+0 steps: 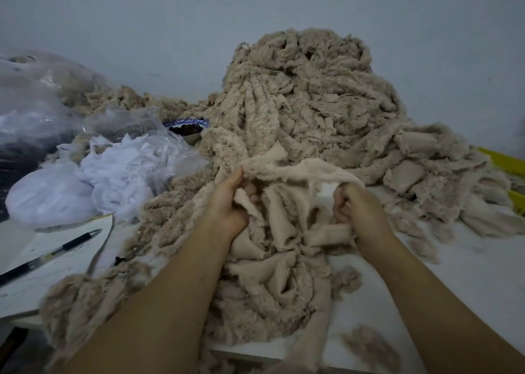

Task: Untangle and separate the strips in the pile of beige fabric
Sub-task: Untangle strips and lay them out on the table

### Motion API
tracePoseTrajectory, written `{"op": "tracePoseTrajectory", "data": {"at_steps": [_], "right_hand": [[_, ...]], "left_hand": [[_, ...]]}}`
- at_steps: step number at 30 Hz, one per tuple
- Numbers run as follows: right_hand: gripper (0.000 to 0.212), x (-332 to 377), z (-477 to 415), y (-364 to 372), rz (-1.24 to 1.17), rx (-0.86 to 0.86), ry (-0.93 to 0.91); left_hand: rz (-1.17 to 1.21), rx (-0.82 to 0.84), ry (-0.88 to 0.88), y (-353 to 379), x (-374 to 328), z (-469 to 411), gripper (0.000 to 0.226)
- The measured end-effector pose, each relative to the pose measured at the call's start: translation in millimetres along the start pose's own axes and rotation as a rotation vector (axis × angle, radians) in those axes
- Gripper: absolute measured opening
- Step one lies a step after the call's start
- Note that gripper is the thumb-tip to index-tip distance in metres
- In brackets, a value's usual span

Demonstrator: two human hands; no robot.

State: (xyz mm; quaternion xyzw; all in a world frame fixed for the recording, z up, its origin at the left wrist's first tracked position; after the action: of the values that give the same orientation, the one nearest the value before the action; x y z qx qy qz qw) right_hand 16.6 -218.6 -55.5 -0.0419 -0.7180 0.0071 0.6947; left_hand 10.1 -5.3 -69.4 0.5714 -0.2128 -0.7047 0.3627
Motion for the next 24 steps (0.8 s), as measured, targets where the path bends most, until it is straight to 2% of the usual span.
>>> {"op": "tracePoseTrajectory", "data": {"at_steps": [3,7,9,12,14,16,18,22,24], "right_hand": [[0.036,-16,-8,-9,-0.215,-0.024,0.071],[0.036,-23,-13,-8,-0.299,-0.076,0.133],[0.040,-16,-17,-12,-0.243,-0.135,0.095],[0.030,8,-21,-11,-0.163,-0.126,-0.036],[0.030,25,-25,-5,-0.215,-0.042,-0.082],[0.036,35,-31,-3,-0.281,0.000,-0.079],[0.039,36,-35,-7,-0.368,-0.051,-0.039],[0.029,18,-32,-12,-0.692,-0.061,0.076],[0.032,3,-29,-14,-0.856,-0.035,0.147]], "left_hand": [[0.101,0.064,0.059,-3,-4,-2,0.018],[0.002,0.178,0.082,5,-3,3,0.025],[-0.233,0.164,0.133,6,-1,1,0.023],[-0.985,0.016,0.331,8,1,-3,0.017],[-1.363,0.056,0.413,17,5,-3,0.028],[-1.499,0.143,0.392,25,12,-1,0.046],[-1.550,0.230,0.332,31,20,0,0.057],[-1.750,0.386,0.285,41,33,1,0.045],[-1.694,0.393,0.239,44,40,-3,0.038]]}}
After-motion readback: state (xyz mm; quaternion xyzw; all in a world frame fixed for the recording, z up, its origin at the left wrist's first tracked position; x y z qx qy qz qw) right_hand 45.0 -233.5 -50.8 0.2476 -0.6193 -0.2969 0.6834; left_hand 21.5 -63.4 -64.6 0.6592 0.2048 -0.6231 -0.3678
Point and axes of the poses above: each hand's wrist, its own z-axis away from the middle knuckle, its own y-axis out of the palm, x = y × z, the point moved 5 cm from there along -z, towards the middle knuckle, and after that the axes turned 6 degrees about -x, right-handed, at the moved point
